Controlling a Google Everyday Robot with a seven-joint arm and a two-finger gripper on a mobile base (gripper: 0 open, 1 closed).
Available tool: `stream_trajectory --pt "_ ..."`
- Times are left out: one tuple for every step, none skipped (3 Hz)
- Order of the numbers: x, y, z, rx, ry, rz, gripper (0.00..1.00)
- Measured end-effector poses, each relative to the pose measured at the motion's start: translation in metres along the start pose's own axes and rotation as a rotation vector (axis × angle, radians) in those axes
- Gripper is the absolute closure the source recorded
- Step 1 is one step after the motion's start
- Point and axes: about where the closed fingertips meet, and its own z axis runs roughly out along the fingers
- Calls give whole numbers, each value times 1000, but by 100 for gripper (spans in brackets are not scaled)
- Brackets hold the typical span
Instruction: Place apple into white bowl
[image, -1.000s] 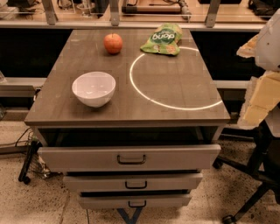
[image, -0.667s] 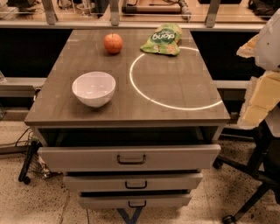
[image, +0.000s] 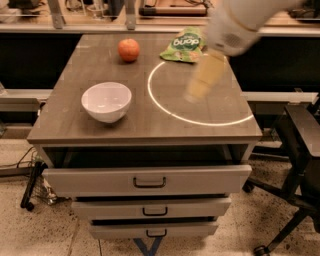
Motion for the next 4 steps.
stream_trajectory --pt "-80 -41 27 62 -131 -32 0" --pt "-80 -41 27 62 -131 -32 0" --pt "-81 -44 36 78 -157 16 0" --pt "-88 -88 82 127 -248 197 0"
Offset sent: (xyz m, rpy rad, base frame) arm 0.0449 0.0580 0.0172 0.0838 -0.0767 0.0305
